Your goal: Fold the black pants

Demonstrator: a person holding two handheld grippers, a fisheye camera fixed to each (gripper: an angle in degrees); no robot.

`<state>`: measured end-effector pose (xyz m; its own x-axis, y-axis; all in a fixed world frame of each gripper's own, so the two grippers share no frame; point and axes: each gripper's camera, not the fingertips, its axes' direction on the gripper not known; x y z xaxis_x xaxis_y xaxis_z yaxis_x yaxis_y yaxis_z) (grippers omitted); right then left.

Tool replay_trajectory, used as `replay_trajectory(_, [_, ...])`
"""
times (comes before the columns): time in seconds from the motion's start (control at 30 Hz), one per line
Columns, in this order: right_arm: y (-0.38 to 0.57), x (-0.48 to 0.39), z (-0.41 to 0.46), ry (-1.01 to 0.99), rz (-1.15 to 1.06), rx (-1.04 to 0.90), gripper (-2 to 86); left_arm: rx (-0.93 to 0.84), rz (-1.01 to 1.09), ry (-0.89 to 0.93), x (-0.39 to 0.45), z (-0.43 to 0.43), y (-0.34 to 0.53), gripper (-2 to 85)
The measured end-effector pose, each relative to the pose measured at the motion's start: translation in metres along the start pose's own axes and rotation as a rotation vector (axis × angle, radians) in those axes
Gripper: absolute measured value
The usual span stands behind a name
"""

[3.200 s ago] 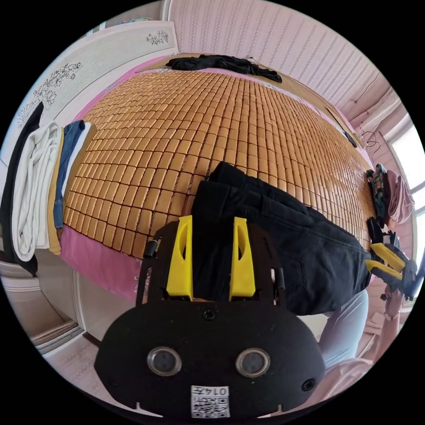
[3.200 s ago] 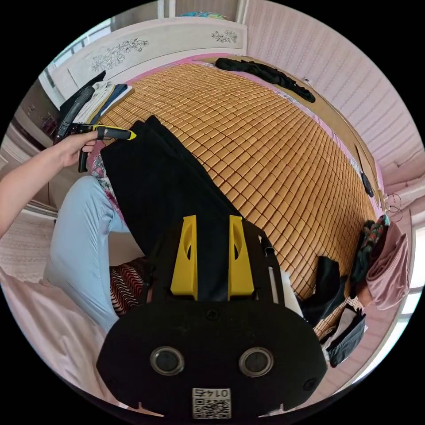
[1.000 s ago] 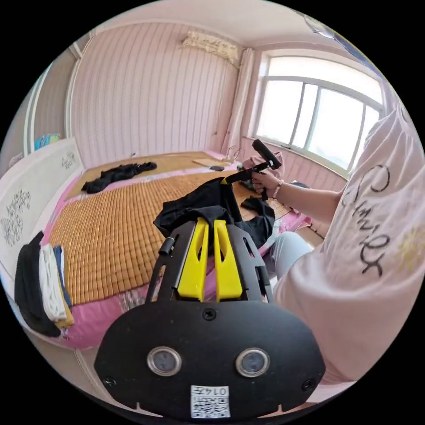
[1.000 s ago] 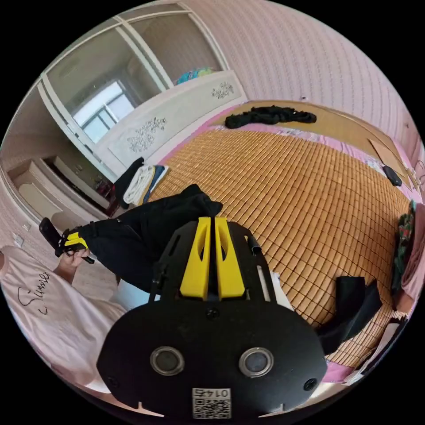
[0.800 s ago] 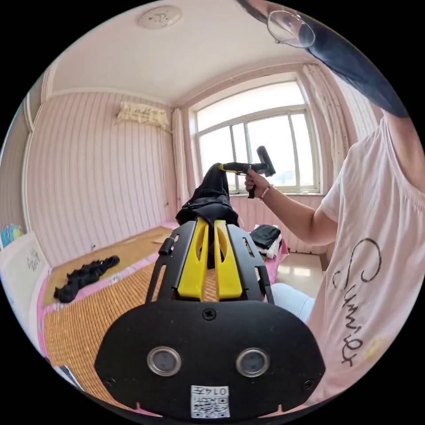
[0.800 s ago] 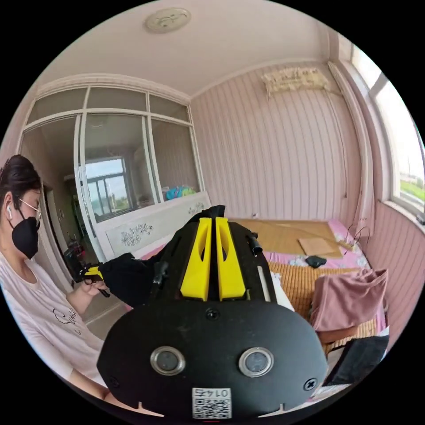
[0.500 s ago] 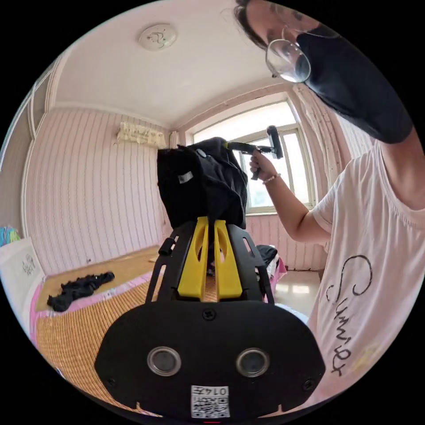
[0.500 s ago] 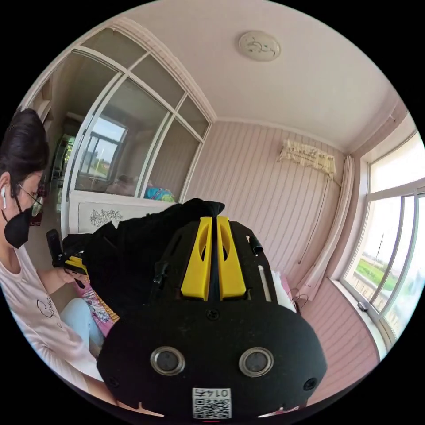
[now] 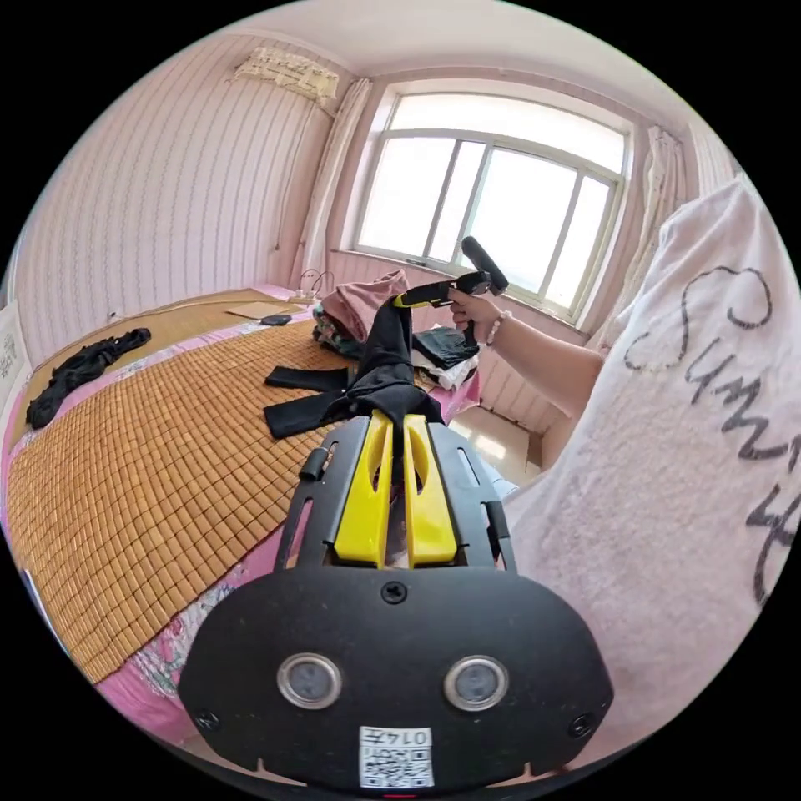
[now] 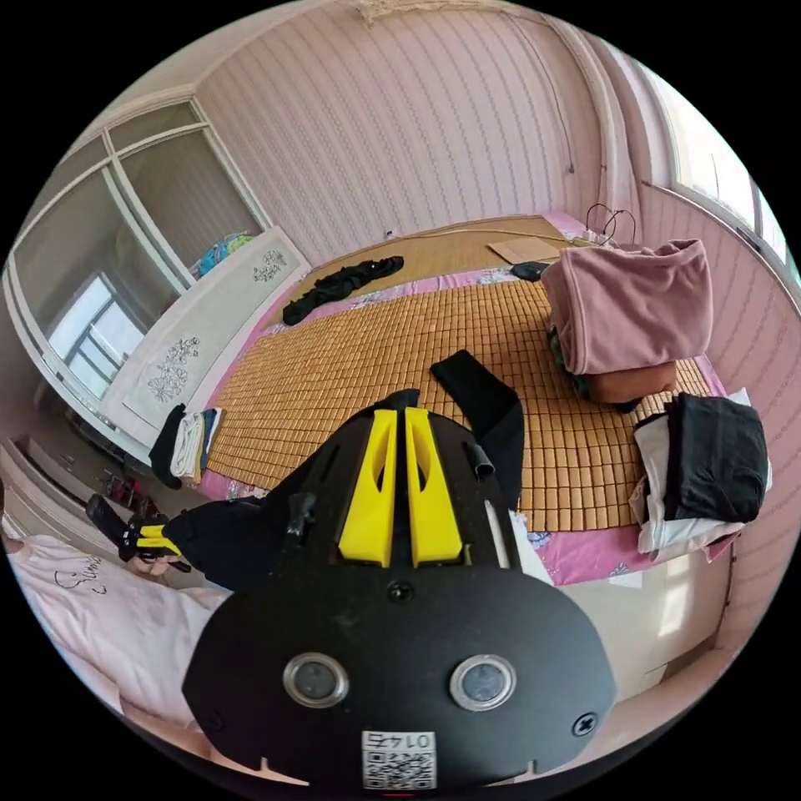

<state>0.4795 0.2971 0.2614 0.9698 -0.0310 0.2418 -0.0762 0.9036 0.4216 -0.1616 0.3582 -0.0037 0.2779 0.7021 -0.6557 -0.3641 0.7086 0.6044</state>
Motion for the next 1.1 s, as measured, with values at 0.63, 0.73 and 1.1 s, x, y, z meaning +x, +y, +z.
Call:
replay_trajectory(0.63, [-0.198,-0.248,-0.005,0.082,-0.740,0.168,-0.1,0.479,-0.265,-0.198,-0.140,-0.127,-0.016,-1.0])
replay_trajectory(0.73, [-0.199,-0.236,0.144,-0.053,-0.609,-0.155,-0.4,0.334,-0.462,-0.321,-0.178,-0.112,0.037,-1.0])
replay_trajectory(1.1, [-0.245,-0.353,0.284,-0.309,-0.794,-0.248,0.4,0.327,-0.611,-0.731,-0.277,-0.203,0.070,0.0])
